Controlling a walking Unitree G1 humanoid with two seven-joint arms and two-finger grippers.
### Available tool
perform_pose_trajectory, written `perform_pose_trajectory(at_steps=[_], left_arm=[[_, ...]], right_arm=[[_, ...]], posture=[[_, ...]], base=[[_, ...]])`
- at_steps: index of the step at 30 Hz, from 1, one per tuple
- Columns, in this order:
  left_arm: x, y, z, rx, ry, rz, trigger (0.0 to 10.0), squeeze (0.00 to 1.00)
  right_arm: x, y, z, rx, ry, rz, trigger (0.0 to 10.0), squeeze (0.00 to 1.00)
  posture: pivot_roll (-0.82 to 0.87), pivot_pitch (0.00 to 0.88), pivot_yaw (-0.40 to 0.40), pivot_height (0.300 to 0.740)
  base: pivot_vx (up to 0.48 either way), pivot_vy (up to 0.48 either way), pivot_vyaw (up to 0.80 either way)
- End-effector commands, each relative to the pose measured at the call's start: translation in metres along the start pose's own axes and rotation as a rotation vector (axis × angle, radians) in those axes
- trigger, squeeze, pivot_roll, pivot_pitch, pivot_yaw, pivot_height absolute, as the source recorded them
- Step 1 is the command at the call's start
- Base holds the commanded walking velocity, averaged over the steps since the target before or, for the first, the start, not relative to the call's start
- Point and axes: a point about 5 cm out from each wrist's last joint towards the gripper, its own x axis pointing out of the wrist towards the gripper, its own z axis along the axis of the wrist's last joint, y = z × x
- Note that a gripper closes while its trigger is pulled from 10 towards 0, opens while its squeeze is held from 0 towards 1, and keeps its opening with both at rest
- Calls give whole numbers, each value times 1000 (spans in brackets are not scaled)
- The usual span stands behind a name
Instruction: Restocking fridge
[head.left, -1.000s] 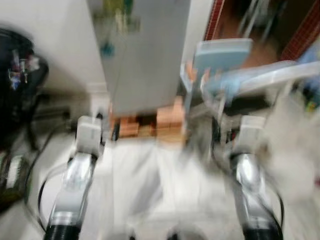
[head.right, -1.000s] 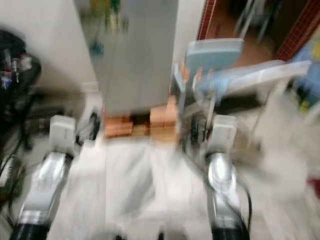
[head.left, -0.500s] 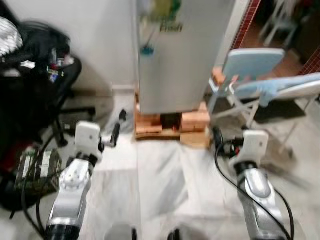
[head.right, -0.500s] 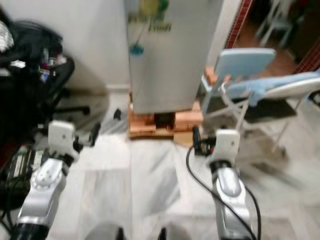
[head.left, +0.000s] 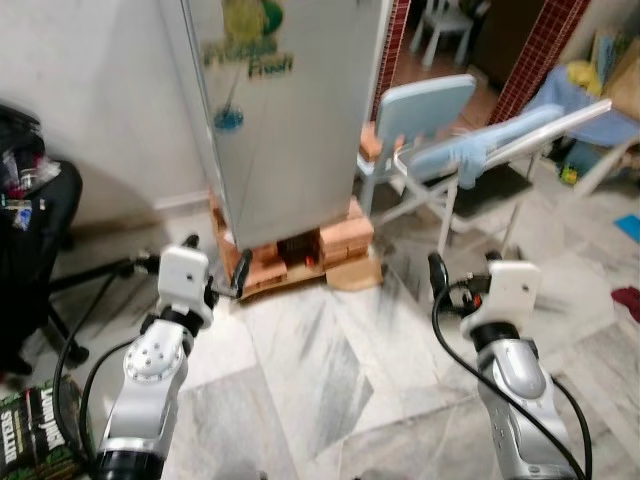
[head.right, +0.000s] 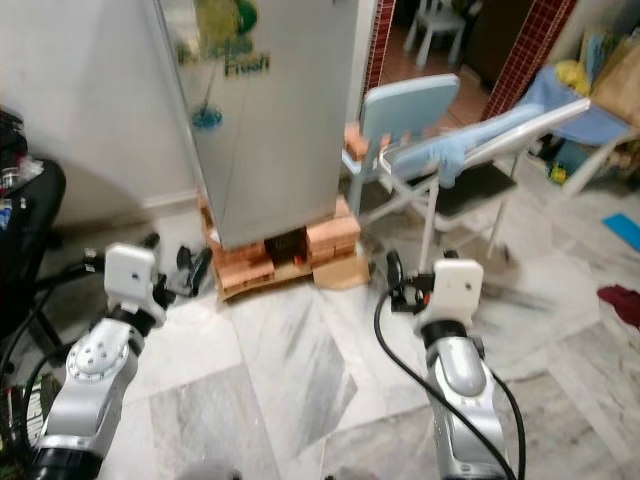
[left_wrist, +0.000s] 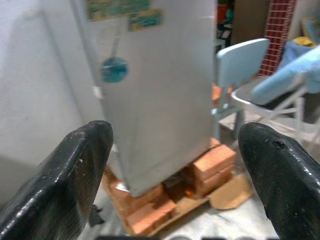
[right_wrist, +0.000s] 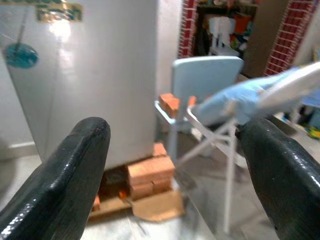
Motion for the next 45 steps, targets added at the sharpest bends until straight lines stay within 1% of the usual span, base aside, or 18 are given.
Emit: perform_pose_trajectory(at_steps=[1,4,5,7,8,10,12,18,20,21,26,28,29,34,38,39,40,45], left_arm=[[-1,8,0,0,14,26,10000,0],[-1,10,0,-13,30,44,10000,0],[-1,13,1,-5,27,50,10000,0],[-1,15,1,-2,27,52,10000,0],[-2,20,2,8,27,60,10000,0],[-2,20,2,8,27,60,10000,0],[-4,26,1,41,33,86,10000,0],[-11,24,-7,59,58,99,10000,0],[-12,20,-10,61,65,95,10000,0],[-11,17,-13,64,76,90,10000,0],[-9,15,-16,72,92,89,10000,0],[-9,15,-17,72,95,89,10000,0],[-8,15,-18,66,105,95,10000,0],[-9,17,-18,63,109,114,10000,0],[-10,17,-18,64,107,125,10000,0],[-11,18,-19,64,106,132,10000,0],[-11,19,-18,65,104,137,10000,0],[-8,21,-16,89,89,124,10000,0]], right_arm=[[4,6,5,8,-17,11,10000,0],[6,6,8,-2,-24,9,10000,0],[7,7,9,0,-26,8,10000,0],[7,7,9,1,-27,7,10000,0],[8,8,11,0,-38,9,10000,0],[8,8,11,0,-38,9,10000,0],[9,8,12,-3,-46,-4,10000,0],[6,4,8,-1,-41,-43,10000,0],[4,3,5,-3,-36,-61,10000,0],[2,1,1,2,-33,-87,10000,0],[1,0,-3,6,-25,-108,10000,0],[1,0,-3,6,-24,-108,10000,0],[1,1,-5,7,-19,-103,10000,0],[5,2,-7,-3,0,-66,10000,0],[8,2,-8,-13,1,-52,10000,0],[12,2,-7,-20,-1,-38,10000,0],[15,2,-6,-25,-2,-31,10000,0],[18,3,-5,-28,-6,-24,10000,0]], posture=[[-19,52,-33,740],[-15,57,-29,740],[-5,62,-23,740],[-5,63,-21,740],[-2,69,-13,740],[-2,69,-13,740],[-1,67,-6,740],[-8,45,10,740],[-18,25,28,740],[-22,2,38,740],[-23,0,40,740],[-21,0,36,740],[-13,0,19,740],[11,0,-21,740],[17,0,-32,740],[26,0,-50,740],[28,0,-55,740],[26,0,-55,740]], base=[[461,0,0],[364,311,0],[285,386,-800],[285,386,-800],[274,394,-800],[274,394,-800],[127,414,-800],[0,435,-623],[0,0,0],[0,0,0],[0,0,0],[0,0,0],[0,0,0],[0,322,0],[0,390,0],[0,480,0],[0,480,0],[0,480,0]])
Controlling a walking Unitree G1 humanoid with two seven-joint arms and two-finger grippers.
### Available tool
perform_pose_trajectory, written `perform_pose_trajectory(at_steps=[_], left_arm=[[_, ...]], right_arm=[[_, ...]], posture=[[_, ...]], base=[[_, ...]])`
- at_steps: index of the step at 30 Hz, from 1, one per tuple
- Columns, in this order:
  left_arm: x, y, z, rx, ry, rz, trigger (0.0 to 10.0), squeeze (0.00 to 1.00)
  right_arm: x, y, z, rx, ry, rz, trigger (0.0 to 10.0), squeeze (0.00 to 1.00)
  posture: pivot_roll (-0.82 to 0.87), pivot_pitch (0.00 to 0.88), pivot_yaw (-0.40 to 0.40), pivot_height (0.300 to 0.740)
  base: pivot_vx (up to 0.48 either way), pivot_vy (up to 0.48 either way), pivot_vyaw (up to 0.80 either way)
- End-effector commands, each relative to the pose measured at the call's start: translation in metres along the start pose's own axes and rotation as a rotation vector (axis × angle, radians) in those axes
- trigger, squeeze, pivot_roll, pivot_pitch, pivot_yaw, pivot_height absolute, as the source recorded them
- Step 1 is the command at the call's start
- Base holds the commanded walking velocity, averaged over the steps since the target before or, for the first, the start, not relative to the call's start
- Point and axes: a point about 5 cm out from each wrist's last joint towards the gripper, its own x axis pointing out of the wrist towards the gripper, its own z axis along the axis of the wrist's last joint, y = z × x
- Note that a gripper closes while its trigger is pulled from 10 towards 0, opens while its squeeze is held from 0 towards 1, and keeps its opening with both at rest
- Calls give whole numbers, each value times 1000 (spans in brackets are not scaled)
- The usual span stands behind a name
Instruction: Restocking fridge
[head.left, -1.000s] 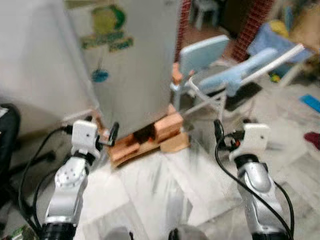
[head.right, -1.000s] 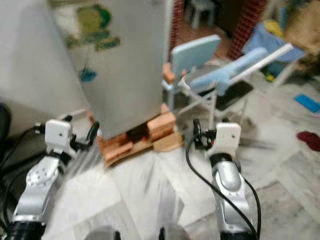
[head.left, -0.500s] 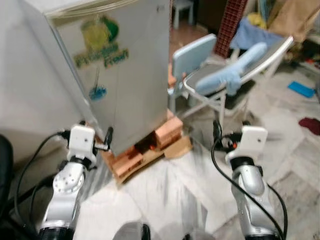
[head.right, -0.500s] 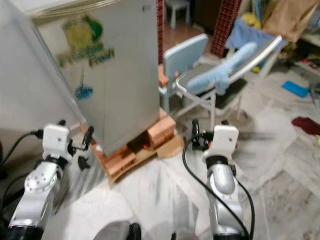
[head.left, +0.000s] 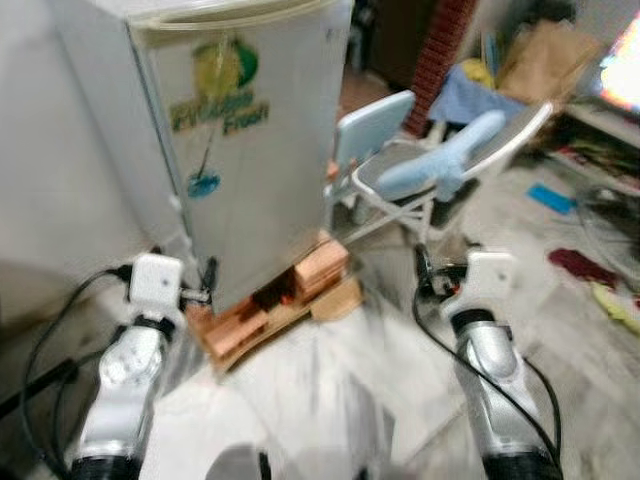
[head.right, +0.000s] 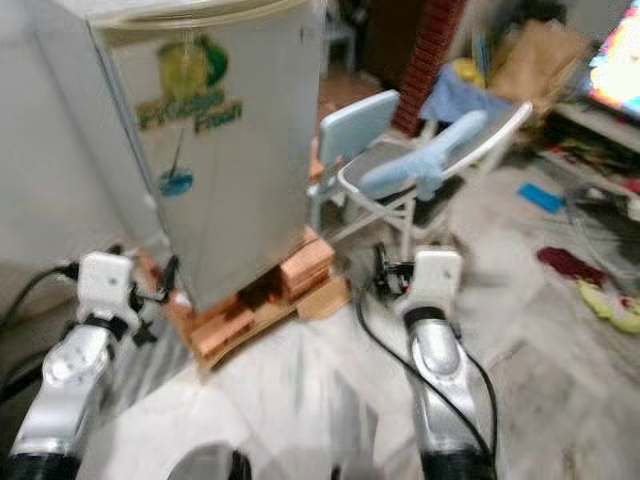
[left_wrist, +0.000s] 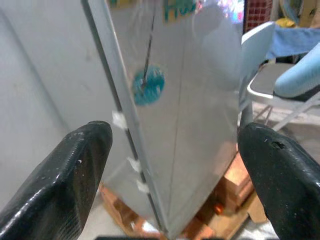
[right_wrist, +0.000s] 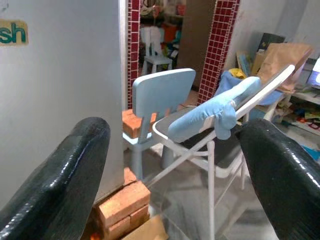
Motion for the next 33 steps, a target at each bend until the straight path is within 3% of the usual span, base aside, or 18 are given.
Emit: perform_pose_trajectory(at_steps=[1,8,13,21,25,33], left_arm=[[2,-4,2,18,-15,-29,10000,0],[4,-4,4,13,-18,-65,10000,0],[8,-3,5,2,-21,-62,10000,0],[3,-9,4,10,-25,-86,10000,0],[0,-6,2,4,-14,-43,10000,0],[-9,-1,-2,25,-7,-29,10000,0]], right_arm=[[0,-6,-1,-14,7,-12,10000,0],[1,-4,3,-13,-12,-13,10000,0],[7,1,10,-27,-44,7,10000,0],[9,-3,13,-42,-57,-2,10000,0],[5,-4,10,-49,-42,3,10000,0],[3,-4,9,-51,-35,12,10000,0]], posture=[[23,0,-51,740],[10,0,-36,740],[12,6,-30,740],[12,25,-46,740],[19,33,-60,740],[20,48,-67,740]], base=[[0,480,0],[0,462,0],[0,458,-611],[0,458,0],[0,467,0],[0,87,0]])
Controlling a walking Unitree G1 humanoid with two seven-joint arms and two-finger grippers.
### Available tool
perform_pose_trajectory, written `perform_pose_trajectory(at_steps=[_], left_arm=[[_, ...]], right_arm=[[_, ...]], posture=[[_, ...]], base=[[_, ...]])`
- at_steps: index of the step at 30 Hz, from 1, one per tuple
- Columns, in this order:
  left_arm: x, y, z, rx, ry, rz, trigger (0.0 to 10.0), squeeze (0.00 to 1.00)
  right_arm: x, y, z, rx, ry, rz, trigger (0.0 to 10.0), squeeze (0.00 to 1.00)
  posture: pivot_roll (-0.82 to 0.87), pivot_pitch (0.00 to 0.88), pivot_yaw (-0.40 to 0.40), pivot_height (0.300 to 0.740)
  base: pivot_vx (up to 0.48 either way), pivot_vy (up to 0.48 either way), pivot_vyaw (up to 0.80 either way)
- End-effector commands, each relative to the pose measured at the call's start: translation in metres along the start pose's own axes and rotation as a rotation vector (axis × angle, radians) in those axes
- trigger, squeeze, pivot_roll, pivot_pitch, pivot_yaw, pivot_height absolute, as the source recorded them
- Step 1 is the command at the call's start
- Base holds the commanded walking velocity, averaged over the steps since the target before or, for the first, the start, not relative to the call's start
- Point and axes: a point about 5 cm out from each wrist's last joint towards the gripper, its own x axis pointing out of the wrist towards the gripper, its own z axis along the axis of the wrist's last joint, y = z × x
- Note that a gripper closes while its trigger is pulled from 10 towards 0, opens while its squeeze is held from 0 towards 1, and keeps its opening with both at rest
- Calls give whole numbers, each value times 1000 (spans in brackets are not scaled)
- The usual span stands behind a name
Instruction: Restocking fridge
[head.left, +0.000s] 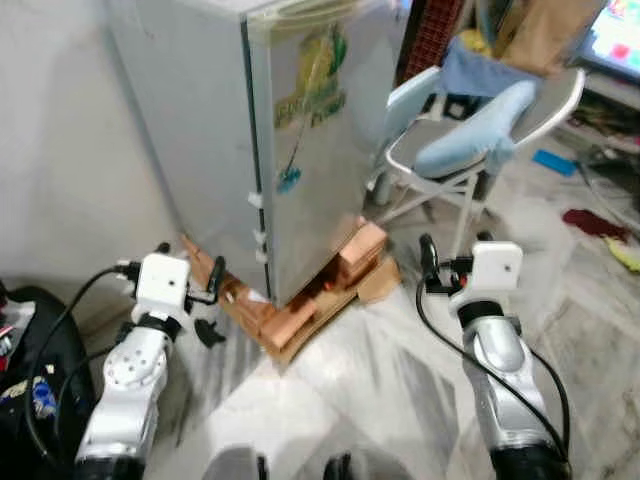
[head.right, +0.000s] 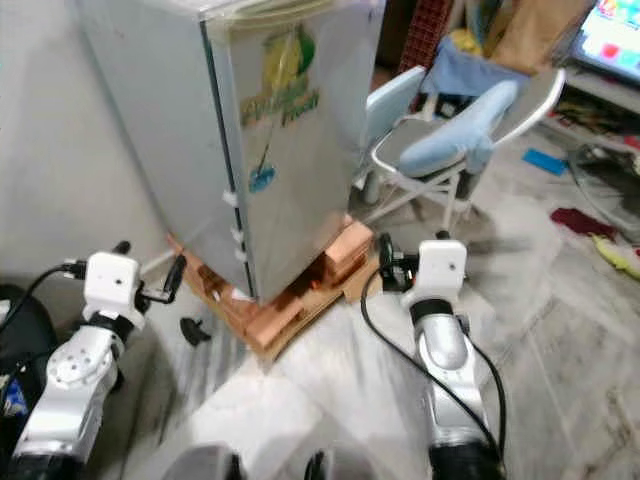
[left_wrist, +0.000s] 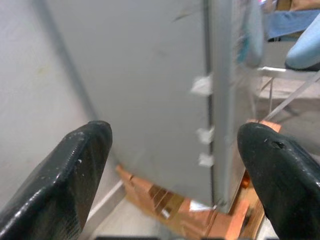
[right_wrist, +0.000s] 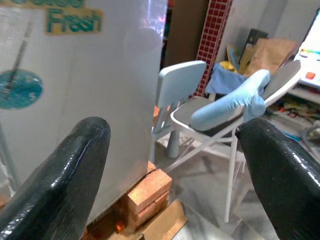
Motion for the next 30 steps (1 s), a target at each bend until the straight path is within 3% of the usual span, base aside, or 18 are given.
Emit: perform_pose_trajectory(at_steps=[1,15,24,30], left_arm=[[-2,5,4,8,-20,7,10000,0],[1,0,11,-15,-51,-39,10000,0],[-1,-1,9,-19,-39,-51,10000,0],[-2,-1,8,-30,-31,-39,10000,0]], right_arm=[[2,3,8,-2,-28,18,10000,0],[-2,5,8,-3,-20,14,10000,0],[-2,5,8,-8,-19,17,10000,0],[-4,5,8,-13,-15,19,10000,0]], posture=[[20,48,-67,740],[7,69,-61,740],[5,76,-60,740],[6,76,-60,740]], base=[[0,0,0],[375,0,-212],[166,401,-794],[0,431,-240]])
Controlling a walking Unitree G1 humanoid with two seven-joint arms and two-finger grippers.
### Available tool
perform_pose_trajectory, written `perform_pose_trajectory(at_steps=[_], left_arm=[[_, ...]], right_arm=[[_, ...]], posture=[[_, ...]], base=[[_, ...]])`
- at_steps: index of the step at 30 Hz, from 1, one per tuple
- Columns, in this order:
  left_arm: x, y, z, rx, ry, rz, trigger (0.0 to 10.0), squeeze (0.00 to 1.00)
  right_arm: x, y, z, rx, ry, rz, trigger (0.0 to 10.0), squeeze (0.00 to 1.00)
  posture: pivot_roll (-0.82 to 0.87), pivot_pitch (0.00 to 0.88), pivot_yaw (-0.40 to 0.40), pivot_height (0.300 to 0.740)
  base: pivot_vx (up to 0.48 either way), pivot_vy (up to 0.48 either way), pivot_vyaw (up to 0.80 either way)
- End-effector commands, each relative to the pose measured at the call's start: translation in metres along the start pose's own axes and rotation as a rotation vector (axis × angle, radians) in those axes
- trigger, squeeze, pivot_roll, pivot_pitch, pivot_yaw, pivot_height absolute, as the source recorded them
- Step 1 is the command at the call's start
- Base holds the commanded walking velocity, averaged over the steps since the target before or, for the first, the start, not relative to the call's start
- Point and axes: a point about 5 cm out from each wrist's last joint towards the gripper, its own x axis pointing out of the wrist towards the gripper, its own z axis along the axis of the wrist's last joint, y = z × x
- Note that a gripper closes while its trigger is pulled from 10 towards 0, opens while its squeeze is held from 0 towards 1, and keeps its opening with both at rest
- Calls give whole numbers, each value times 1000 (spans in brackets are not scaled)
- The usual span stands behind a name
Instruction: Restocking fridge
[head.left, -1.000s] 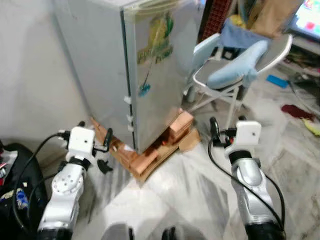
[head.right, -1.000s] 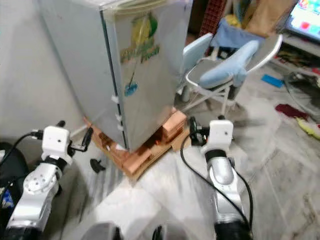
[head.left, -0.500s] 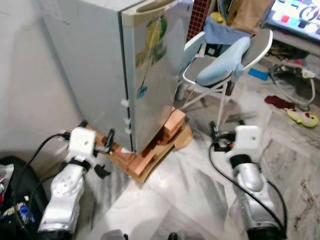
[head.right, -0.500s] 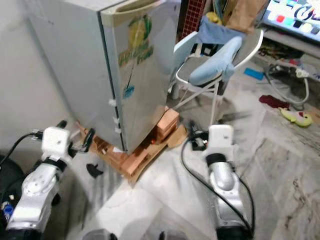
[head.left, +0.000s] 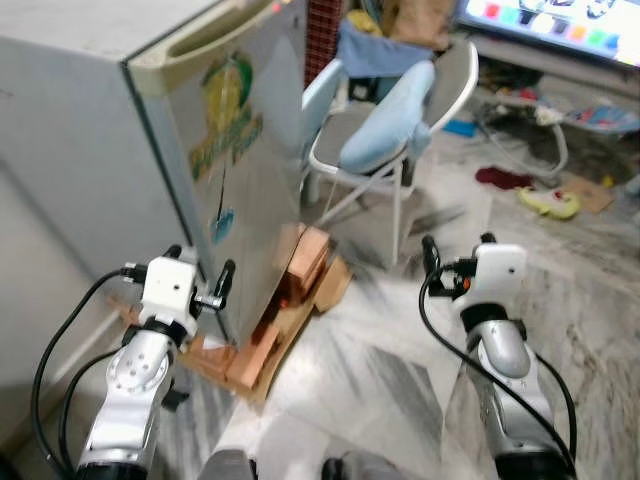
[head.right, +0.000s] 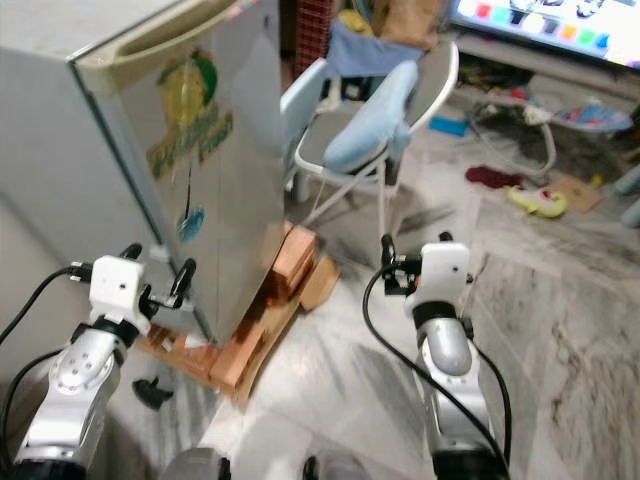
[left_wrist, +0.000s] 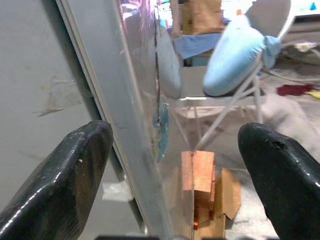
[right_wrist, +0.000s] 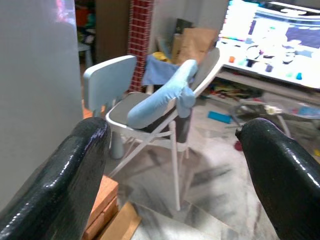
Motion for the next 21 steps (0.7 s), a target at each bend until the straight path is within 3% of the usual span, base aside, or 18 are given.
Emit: perform_pose_trajectory(at_steps=[1,7,18,21], left_arm=[[-3,5,-3,10,17,19,10000,0],[-4,11,-2,31,10,62,10000,0],[2,13,1,11,4,49,10000,0],[4,12,5,21,-18,27,10000,0]], right_arm=[[-3,1,-2,-2,11,3,10000,0],[-3,1,-3,-3,14,2,10000,0],[-3,2,-4,-4,17,-1,10000,0],[-3,1,-3,-5,16,-3,10000,0]], posture=[[6,76,-60,740],[13,76,-64,740],[11,74,-64,740],[9,71,-64,740]], base=[[0,0,0],[0,0,0],[0,0,-742],[0,284,0]])
